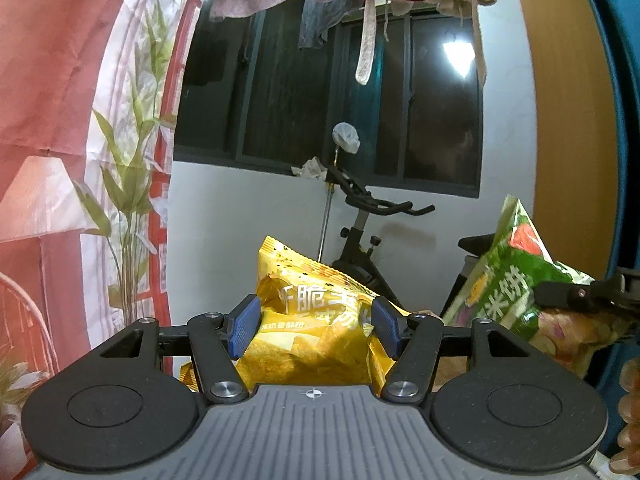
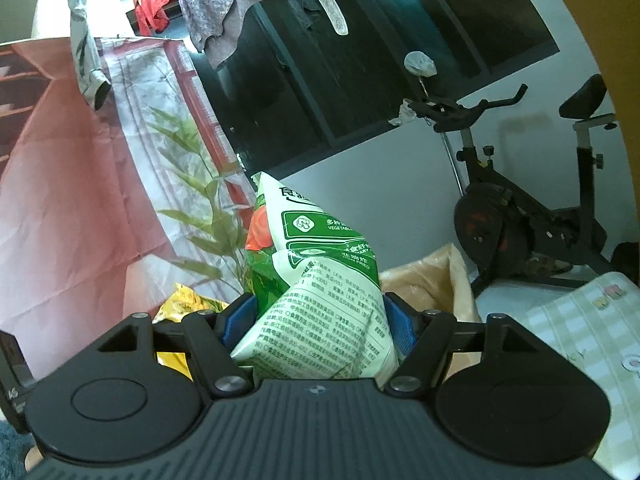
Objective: Organize snacks
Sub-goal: 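Carry yellow bag in left and green-and-white bag in right into the box, open both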
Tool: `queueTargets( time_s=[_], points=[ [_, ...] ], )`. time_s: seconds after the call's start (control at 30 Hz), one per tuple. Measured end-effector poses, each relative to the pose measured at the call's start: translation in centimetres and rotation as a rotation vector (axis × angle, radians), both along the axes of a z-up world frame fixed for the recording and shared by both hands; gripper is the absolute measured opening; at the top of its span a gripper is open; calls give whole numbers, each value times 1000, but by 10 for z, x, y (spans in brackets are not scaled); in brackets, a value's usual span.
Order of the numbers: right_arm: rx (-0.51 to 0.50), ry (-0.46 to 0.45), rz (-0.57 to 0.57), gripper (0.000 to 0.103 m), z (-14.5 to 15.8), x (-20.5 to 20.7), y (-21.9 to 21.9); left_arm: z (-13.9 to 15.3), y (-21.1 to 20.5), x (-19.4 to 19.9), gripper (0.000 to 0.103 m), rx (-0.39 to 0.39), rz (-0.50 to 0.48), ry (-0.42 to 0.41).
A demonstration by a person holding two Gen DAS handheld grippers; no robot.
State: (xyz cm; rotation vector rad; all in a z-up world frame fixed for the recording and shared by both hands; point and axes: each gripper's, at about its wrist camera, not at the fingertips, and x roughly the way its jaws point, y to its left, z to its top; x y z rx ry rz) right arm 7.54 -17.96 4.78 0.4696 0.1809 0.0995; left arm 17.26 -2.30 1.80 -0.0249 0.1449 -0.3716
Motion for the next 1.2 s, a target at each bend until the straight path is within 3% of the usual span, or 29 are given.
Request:
queueTargets(
  time_s=[0.4,0.6,1.07,1.2],
  points=[
    [25,-21,-15,71,11,93,-17,11,-29,72,64,69,19,30],
    [22,41,-35,71,-5,133,-26,1,-44,99,64,112,19,77],
    [16,179,-40,71,-49,167,-39,-23,-60,137,65,182,11,179],
    [26,215,-48,73,-61,168,-42,-29,-62,143,71,191,-2,206]
  ],
)
